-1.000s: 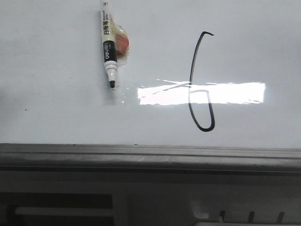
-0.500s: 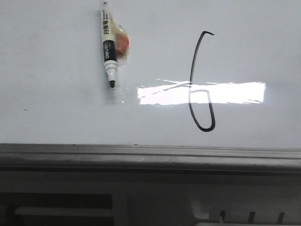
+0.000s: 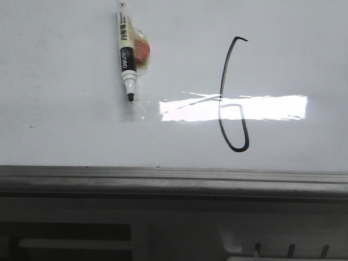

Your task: Write number 6 on whiteboard

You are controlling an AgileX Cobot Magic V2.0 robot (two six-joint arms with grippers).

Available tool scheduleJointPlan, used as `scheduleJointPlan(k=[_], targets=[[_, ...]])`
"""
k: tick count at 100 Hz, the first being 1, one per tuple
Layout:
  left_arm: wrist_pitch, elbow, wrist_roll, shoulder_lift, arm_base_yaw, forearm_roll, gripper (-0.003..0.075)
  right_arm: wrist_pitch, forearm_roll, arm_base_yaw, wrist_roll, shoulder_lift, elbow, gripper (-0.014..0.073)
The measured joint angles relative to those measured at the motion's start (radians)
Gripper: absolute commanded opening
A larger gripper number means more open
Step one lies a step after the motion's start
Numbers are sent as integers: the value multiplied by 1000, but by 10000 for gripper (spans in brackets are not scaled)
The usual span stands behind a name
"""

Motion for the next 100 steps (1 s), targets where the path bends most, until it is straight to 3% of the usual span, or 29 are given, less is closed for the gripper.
scheduleJointPlan(k=[8,13,27,34,44,59,74,86,100], targets=[[0,21,-6,-36,6,100,-19,0,0,0,0,0,0,-64],[0,35,-54,-63,19,242,-19,0,0,0,0,0,0,-64],[-2,114,-401,-142,82,719,-19,-2,2,0,0,0,0,-64],[1,157,-547,-180,131,867,-19,-2,2,0,0,0,0,-64],[19,188,-641,-222,211,949,-19,-2,2,0,0,0,0,-64],[22,188,-677,-251,349,1075,-19,-2,2,0,0,0,0,-64],[111,188,-794,-260,465,1170,-19,-2,2,0,0,0,0,-64],[200,188,-985,-262,509,1312,-19,-2,2,0,0,0,0,-64],[357,188,-1077,-313,515,1381,-19,-4,2,0,0,0,0,-64]])
